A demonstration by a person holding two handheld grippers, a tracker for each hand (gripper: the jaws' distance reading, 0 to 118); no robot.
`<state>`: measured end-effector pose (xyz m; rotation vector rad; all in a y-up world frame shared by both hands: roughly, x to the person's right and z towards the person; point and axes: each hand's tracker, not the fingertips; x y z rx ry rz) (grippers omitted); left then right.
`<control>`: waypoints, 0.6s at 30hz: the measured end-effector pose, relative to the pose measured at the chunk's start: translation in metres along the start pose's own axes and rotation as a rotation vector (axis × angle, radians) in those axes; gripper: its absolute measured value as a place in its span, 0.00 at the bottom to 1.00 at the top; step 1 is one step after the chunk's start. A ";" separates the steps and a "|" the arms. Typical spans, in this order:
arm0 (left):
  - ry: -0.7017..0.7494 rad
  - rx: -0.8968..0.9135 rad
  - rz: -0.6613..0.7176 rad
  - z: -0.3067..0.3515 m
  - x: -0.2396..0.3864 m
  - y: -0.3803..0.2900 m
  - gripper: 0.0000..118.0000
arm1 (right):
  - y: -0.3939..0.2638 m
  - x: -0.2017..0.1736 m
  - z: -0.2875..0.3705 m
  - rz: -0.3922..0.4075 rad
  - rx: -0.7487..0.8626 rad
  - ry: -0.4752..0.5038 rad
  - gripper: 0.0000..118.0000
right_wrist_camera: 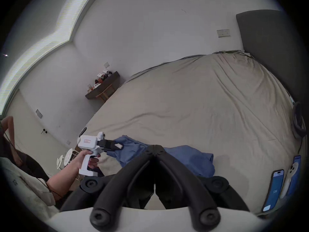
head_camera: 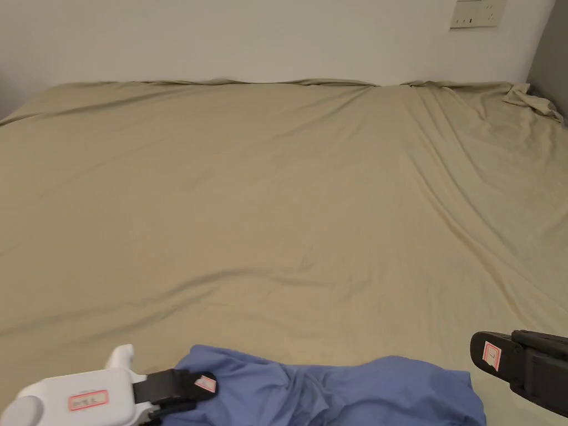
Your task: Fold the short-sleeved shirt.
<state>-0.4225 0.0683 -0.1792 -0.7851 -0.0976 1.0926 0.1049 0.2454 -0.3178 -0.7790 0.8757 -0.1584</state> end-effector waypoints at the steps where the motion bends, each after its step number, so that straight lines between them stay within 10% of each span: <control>1: -0.004 0.009 0.009 0.010 0.000 0.005 0.17 | 0.000 0.000 0.000 -0.002 0.001 -0.002 0.02; 10: 0.359 0.090 -0.151 0.048 0.062 0.011 0.16 | -0.002 -0.006 -0.008 0.014 -0.010 -0.054 0.02; 18: 0.384 0.054 -0.455 -0.060 0.189 -0.053 0.16 | -0.004 0.002 -0.016 -0.030 -0.040 -0.094 0.02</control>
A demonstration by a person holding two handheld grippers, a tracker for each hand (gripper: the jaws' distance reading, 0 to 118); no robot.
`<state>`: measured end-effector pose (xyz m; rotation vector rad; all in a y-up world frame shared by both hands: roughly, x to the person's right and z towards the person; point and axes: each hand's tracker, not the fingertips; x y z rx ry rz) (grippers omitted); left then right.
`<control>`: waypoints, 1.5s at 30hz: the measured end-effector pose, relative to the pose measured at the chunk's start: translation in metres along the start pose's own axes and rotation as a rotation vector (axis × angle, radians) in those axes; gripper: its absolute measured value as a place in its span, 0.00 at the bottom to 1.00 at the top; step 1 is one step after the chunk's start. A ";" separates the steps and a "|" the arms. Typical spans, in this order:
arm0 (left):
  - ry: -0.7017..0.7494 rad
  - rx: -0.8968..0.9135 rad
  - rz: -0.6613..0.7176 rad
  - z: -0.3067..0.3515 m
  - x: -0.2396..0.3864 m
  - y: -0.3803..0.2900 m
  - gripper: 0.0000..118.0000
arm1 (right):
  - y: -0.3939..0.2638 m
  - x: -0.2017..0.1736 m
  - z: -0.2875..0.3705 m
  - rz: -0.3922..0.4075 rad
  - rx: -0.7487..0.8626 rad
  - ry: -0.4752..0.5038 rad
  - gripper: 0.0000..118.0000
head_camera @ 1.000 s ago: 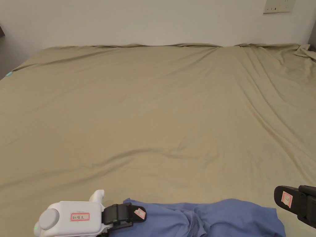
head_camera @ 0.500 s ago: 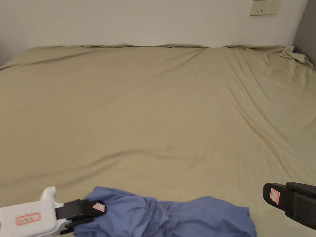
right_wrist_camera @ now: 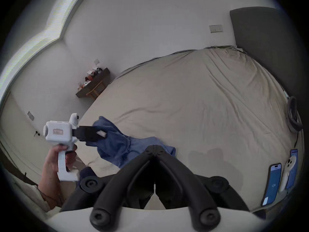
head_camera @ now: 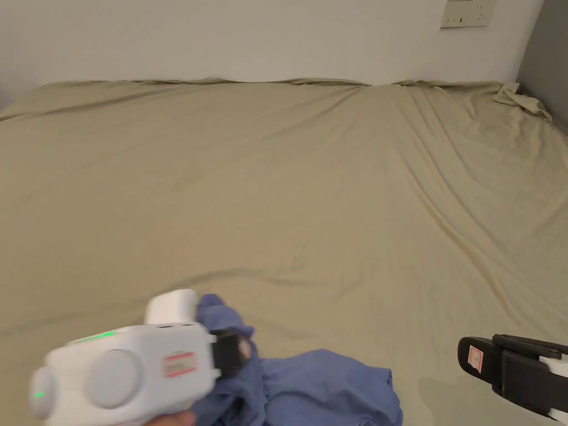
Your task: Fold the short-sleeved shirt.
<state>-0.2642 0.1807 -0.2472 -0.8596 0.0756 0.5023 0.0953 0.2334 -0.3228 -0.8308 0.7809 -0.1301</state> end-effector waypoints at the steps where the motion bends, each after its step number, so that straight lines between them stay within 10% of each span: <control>1: -0.003 -0.022 -0.052 -0.017 0.020 -0.005 0.17 | 0.000 0.000 0.001 -0.002 0.004 -0.013 0.02; 9: 0.105 -0.191 -0.197 -0.134 0.072 -0.064 0.19 | -0.003 0.016 0.018 -0.021 0.011 -0.071 0.02; 13: -0.126 -0.099 -0.097 -0.091 0.060 -0.048 1.00 | -0.004 0.026 0.022 -0.042 0.029 -0.073 0.02; 16: -0.265 0.032 -0.006 -0.036 0.034 -0.031 1.00 | -0.005 0.030 0.022 -0.054 0.042 -0.058 0.02; 21: 0.047 0.172 0.008 -0.009 0.002 -0.014 0.94 | -0.006 0.033 0.019 -0.056 0.047 -0.037 0.02; 22: 0.077 0.154 -0.039 -0.017 0.004 -0.014 0.80 | -0.006 0.033 0.017 -0.057 0.044 -0.034 0.02; 24: 0.088 0.077 -0.109 -0.043 0.021 -0.021 0.20 | -0.006 0.031 0.015 -0.055 0.037 -0.037 0.02; 34: 0.197 -0.016 -0.514 -0.155 0.129 -0.095 0.17 | -0.009 0.040 0.037 -0.044 0.041 -0.115 0.02; 45: 0.077 -0.062 -0.435 -0.146 0.149 -0.109 0.17 | -0.010 0.042 0.039 -0.060 0.046 -0.125 0.02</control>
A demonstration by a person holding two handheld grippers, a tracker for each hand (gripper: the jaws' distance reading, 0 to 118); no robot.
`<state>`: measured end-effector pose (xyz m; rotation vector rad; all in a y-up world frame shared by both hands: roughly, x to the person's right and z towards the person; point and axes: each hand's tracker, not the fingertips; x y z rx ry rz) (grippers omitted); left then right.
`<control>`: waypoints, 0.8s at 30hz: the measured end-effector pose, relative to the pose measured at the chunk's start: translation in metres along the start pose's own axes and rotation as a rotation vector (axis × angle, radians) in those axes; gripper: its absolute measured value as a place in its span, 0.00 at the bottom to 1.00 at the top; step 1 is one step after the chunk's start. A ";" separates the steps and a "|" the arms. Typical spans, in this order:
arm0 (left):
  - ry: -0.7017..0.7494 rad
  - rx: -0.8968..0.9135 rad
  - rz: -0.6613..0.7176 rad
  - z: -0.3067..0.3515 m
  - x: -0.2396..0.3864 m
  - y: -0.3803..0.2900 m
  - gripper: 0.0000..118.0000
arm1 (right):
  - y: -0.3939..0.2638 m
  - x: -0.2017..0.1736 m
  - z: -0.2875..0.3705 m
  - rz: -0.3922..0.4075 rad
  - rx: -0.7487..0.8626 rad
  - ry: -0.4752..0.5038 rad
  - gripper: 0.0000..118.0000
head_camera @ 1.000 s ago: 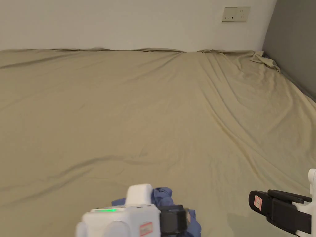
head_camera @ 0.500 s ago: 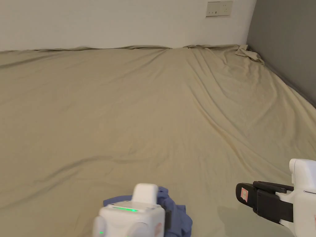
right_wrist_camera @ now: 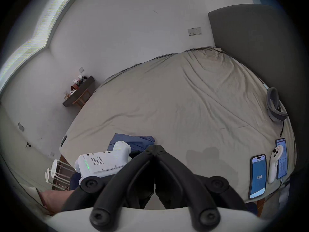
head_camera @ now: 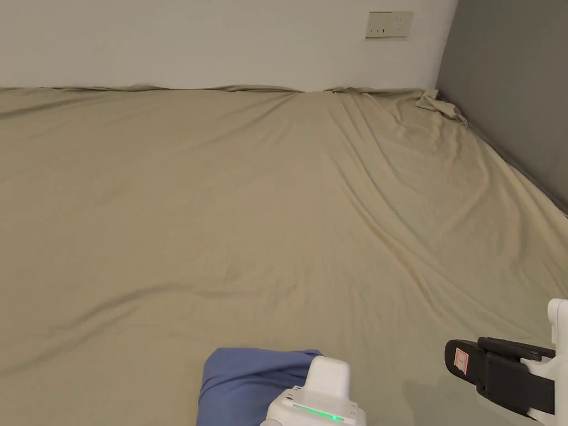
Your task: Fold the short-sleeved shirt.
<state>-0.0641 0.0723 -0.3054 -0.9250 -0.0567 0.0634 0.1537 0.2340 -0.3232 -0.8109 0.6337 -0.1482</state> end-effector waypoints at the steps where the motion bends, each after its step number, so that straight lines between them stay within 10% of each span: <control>1: -0.034 0.001 0.007 0.004 0.001 0.000 0.17 | 0.001 -0.002 -0.001 0.003 0.004 0.007 0.02; 8: -0.441 0.062 0.248 0.072 -0.051 0.015 0.17 | 0.012 -0.008 -0.004 -0.013 0.056 0.060 0.02; 18: -0.281 0.186 0.565 0.143 -0.267 -0.027 0.17 | -0.008 -0.005 -0.145 -0.193 -0.264 0.477 0.02; 22: -0.276 0.179 0.603 0.135 -0.270 -0.036 0.18 | -0.046 0.007 -0.220 -0.214 -0.466 0.281 0.02; 24: -0.301 0.159 0.612 0.126 -0.261 -0.036 0.60 | -0.062 0.016 -0.240 -0.177 -0.530 0.101 0.02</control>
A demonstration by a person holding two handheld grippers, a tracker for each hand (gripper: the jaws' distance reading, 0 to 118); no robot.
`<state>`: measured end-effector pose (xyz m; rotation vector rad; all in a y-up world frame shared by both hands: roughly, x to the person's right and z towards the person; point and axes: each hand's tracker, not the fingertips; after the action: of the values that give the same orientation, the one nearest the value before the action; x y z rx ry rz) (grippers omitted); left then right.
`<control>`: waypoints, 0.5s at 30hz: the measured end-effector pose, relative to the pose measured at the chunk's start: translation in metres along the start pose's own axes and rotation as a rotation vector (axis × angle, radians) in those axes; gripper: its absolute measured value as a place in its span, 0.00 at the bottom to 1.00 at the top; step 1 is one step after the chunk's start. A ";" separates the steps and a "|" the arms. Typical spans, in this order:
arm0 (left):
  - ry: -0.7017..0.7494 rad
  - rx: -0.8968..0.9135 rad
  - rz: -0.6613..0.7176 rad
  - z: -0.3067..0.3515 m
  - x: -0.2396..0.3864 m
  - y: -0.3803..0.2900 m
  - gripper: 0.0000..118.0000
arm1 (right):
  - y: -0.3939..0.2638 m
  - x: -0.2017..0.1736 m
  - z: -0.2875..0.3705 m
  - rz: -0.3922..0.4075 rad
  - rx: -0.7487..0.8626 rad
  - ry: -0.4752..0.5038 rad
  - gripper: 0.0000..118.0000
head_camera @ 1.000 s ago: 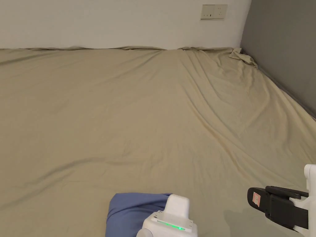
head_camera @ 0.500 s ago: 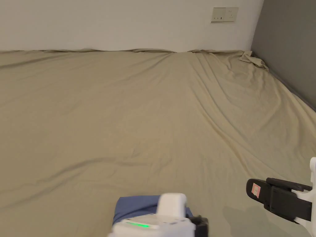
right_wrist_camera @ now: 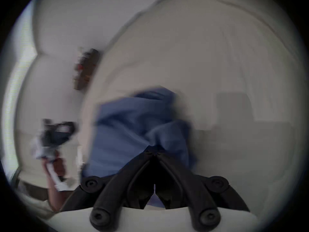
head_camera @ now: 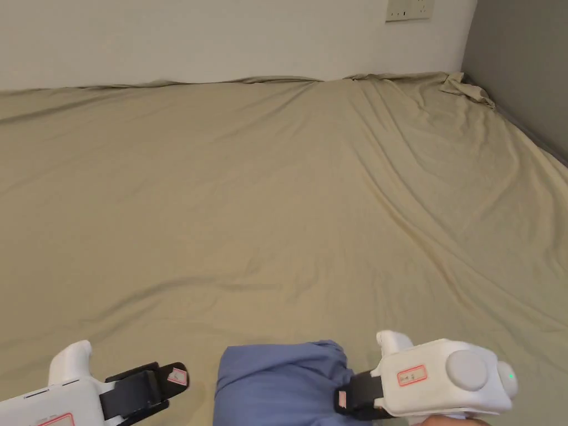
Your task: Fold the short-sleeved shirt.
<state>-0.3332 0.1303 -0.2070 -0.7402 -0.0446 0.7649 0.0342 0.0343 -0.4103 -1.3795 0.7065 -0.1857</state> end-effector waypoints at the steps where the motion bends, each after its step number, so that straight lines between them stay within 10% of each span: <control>1: 0.004 -0.014 0.001 -0.008 0.001 -0.002 0.94 | -0.002 0.011 -0.001 -0.045 0.039 0.111 0.02; 3: 0.036 -0.023 -0.034 -0.026 -0.004 -0.008 1.00 | 0.001 0.022 0.007 -0.155 0.041 0.179 0.02; 13: -0.050 -0.297 -0.030 -0.122 0.017 -0.042 1.00 | 0.005 0.019 0.010 -0.037 0.053 0.128 0.02; 15: -0.060 -0.271 -0.031 -0.122 0.023 -0.044 0.71 | 0.003 0.024 0.010 -0.051 0.060 0.141 0.02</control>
<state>-0.2536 0.0516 -0.2763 -0.9711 -0.2172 0.7592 0.0577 0.0308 -0.4213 -1.3365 0.7776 -0.3446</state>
